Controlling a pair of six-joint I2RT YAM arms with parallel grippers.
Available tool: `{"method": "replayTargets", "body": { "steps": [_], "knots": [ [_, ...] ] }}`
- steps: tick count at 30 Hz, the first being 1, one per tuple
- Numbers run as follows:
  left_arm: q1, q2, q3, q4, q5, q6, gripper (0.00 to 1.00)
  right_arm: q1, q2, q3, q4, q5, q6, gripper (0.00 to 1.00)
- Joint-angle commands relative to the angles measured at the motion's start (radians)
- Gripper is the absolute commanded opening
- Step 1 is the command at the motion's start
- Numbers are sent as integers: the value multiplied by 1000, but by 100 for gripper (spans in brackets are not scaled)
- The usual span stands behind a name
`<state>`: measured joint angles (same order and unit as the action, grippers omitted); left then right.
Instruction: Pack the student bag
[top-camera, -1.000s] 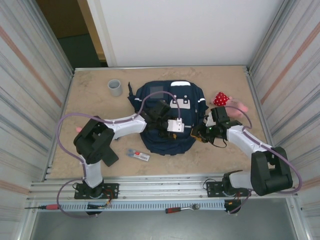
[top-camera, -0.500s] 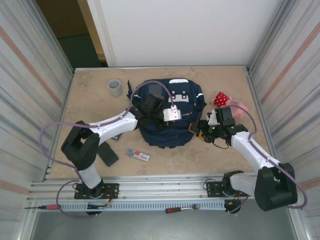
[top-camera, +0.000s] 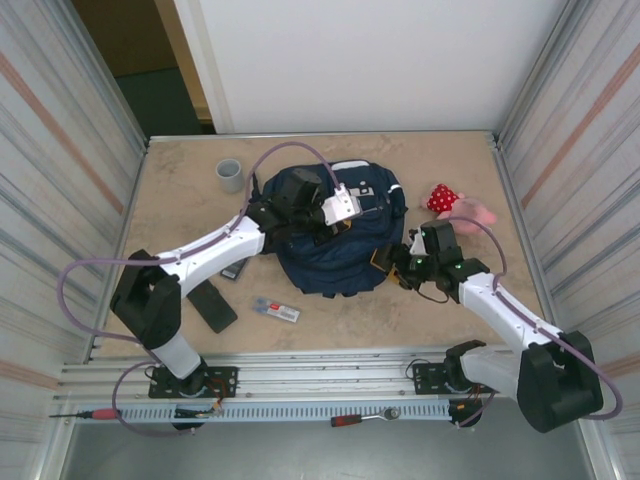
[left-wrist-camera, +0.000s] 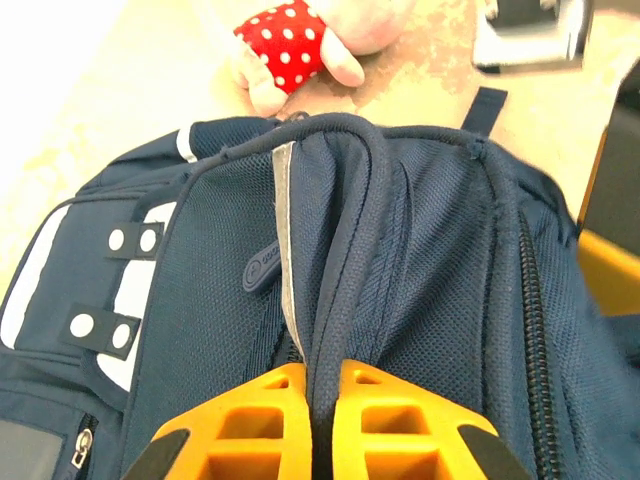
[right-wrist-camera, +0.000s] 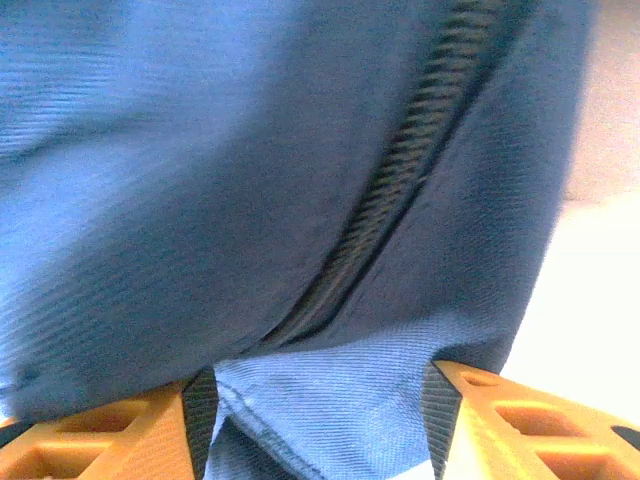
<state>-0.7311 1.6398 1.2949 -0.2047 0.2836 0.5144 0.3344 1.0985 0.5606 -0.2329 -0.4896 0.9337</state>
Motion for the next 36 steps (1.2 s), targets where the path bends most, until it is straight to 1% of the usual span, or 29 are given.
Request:
{"method": "replayTargets", "body": {
  "steps": [1,5,7,8,11,13,15,17,18,20,22,24,25,26,28,29,31,33,36],
  "knots": [
    [32,-113,100,116,39,-87,0,12,6,-41,10,89,19,56],
    [57,-116,106,96,72,-57,0,30,-56,-48,5,111,-22,64],
    [69,-119,94,74,121,-19,0,32,-102,-37,-32,139,-74,66],
    [74,-124,79,63,143,4,0,32,-156,-27,-56,154,-114,67],
    [99,-153,10,63,251,85,0,34,-242,14,-105,115,-279,67],
    [124,-174,-43,82,344,125,0,34,-278,63,-184,129,-381,67],
    [162,-193,-92,98,467,153,0,32,-301,106,-248,141,-488,67],
    [194,-207,-124,93,594,189,0,28,-310,123,-255,122,-621,67],
    [203,-213,-139,89,637,224,0,28,-306,128,-249,113,-679,68],
    [206,-232,-178,87,679,286,0,28,-281,136,-221,94,-841,67],
    [208,-249,-212,91,706,324,0,23,-233,155,-194,101,-960,68],
    [213,-262,-237,89,728,351,0,-15,-163,183,-177,35,-1088,70],
    [217,-269,-247,87,742,365,0,-58,-120,197,-168,-37,-1148,71],
    [223,-273,-257,90,757,374,0,-103,-60,212,-163,-143,-1211,72],
    [231,-284,-268,89,786,395,0,-195,33,231,-135,-310,-1312,72],
    [232,-288,-269,69,799,418,0,-230,78,243,-122,-365,-1364,71],
    [237,-302,-272,37,806,456,0,-278,164,282,-125,-447,-1441,70],
    [247,-312,-287,38,807,470,0,-309,240,314,-119,-503,-1493,69],
    [259,-313,-302,48,816,479,0,-314,331,347,-130,-536,-1617,69]
  ]
}}
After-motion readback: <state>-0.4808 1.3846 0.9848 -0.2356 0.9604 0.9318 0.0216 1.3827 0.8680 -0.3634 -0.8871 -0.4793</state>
